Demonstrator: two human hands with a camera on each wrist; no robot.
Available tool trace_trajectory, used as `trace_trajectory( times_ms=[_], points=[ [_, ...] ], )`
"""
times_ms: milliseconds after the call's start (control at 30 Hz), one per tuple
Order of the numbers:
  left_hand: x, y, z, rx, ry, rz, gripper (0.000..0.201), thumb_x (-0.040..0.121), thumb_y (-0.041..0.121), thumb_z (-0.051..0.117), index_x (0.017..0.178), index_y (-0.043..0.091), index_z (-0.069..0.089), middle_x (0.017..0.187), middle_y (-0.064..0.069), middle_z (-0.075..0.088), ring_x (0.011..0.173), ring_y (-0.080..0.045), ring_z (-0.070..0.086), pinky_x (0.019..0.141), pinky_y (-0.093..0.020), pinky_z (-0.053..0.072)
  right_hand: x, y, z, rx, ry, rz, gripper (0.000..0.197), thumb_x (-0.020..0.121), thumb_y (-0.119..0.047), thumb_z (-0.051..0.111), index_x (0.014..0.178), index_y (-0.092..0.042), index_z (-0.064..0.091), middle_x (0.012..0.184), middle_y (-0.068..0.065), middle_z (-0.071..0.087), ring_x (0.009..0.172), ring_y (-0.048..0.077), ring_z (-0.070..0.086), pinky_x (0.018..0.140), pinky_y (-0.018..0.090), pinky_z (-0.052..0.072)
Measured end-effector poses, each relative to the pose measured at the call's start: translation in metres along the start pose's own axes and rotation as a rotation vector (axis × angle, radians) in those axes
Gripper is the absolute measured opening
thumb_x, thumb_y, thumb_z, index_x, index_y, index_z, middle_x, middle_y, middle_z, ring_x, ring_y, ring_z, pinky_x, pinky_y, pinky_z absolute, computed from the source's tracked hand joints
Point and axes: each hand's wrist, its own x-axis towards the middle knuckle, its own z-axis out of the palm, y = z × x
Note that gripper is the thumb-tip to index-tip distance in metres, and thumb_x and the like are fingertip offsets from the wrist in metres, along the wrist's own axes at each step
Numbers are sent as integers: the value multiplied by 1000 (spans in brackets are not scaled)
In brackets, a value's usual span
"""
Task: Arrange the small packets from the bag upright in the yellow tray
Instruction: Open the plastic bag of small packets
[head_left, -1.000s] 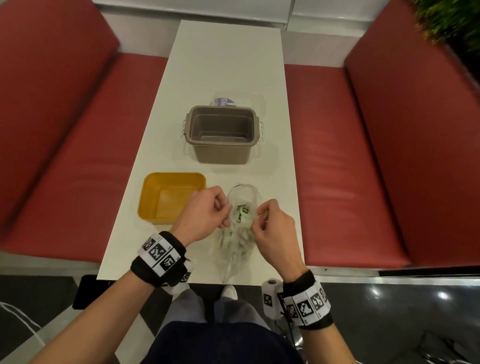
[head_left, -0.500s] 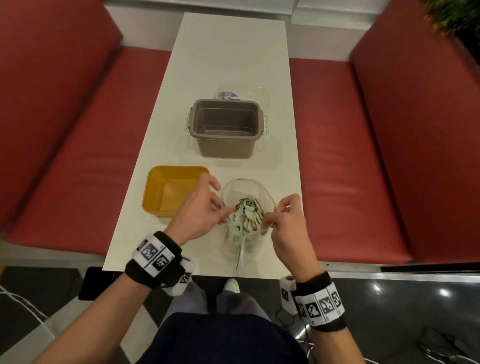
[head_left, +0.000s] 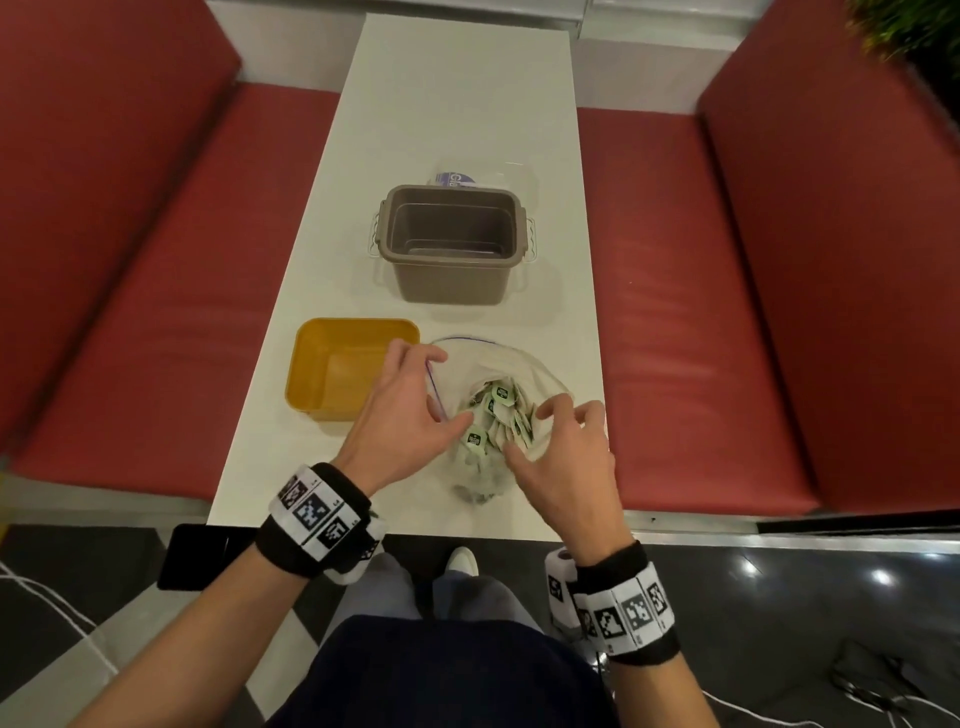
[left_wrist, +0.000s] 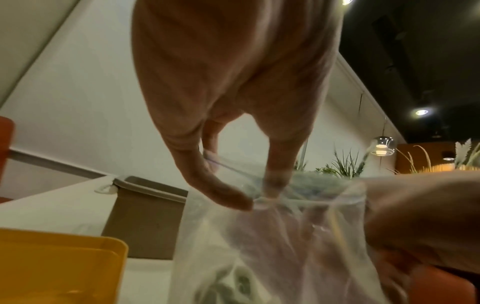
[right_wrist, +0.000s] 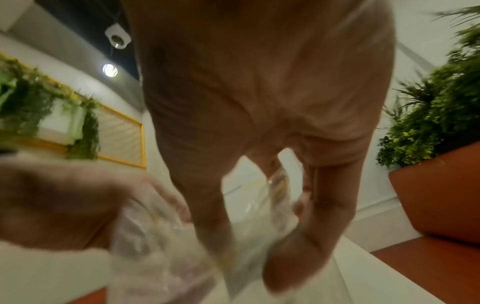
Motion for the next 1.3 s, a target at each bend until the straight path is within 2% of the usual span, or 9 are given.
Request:
trace_trajectory(
  times_ms=[167, 267, 333, 467, 567, 767, 933, 1100, 1300],
  points=[
    [1, -9, -19, 1, -82, 22, 79, 86, 16, 90, 151, 30, 48, 133, 14, 40, 90, -4, 62, 88, -31, 62, -6, 14, -18, 6, -69, -121, 60, 92, -22, 82, 139, -46, 55, 145, 2, 31, 80, 12, 71, 76, 11, 53],
    [-1, 0, -17, -101, -139, 138, 68, 86, 9, 88, 138, 37, 54, 131, 13, 47, 94, -3, 62, 77, -18, 60, -5, -2, -25, -147, 79, -297, 44, 88, -36, 88, 123, -48, 64, 166, 2, 17, 139, 30, 52, 109, 44, 52],
    [1, 9, -16, -139, -159, 195, 62, 87, 6, 87, 131, 38, 56, 129, 15, 52, 95, -3, 63, 78, -20, 61, 9, -13, -28, -220, 155, -400, 38, 91, -35, 85, 122, -45, 66, 171, 4, 17, 149, 33, 39, 109, 48, 45],
    [1, 17, -11, -121, -110, 168, 73, 83, 24, 93, 133, 36, 42, 128, 13, 51, 88, -10, 66, 75, -30, 62, 50, -13, -31, -226, 190, -347, 44, 97, 0, 64, 130, -29, 66, 147, 1, 50, 111, 31, 66, 77, 44, 58],
    [-7, 5, -7, 106, -136, 43, 87, 77, 43, 96, 132, 31, 29, 124, 7, 46, 84, -8, 64, 72, -30, 56, 63, 2, -38, -75, 227, -309, 53, 90, 12, 55, 128, -21, 71, 138, 7, 53, 98, 26, 64, 77, 40, 54],
    [-9, -9, -12, 67, -374, -32, 18, 98, 31, 79, 101, 23, 62, 82, 3, 75, 64, -7, 75, 72, -44, 66, 50, -7, -35, -193, 97, -459, 43, 107, -55, 60, 145, -41, 46, 150, -5, 53, 127, 26, 56, 98, 50, 52],
    [7, 1, -14, -408, -3, -74, 12, 100, 19, 76, 111, 22, 72, 98, -1, 78, 74, -17, 79, 73, -44, 68, 56, -4, -22, 147, 118, -279, 19, 110, -28, 60, 127, -27, 52, 87, -8, 75, 79, 18, 75, 70, 51, 62],
    [11, -6, -18, -562, 10, -61, 55, 91, 16, 87, 139, 23, 61, 113, 7, 78, 105, -8, 75, 90, -25, 61, 44, 0, -45, 683, 123, -63, 14, 110, -23, 63, 105, -14, 71, 88, 3, 78, 77, 24, 79, 68, 44, 68],
    [26, -27, -7, -199, -13, -138, 13, 103, 29, 73, 108, 18, 79, 96, 0, 79, 87, -17, 77, 82, -37, 65, 44, 18, -44, 1056, -12, 164, 19, 111, -21, 58, 94, -16, 65, 98, 5, 63, 83, 23, 67, 80, 43, 64]
  ],
)
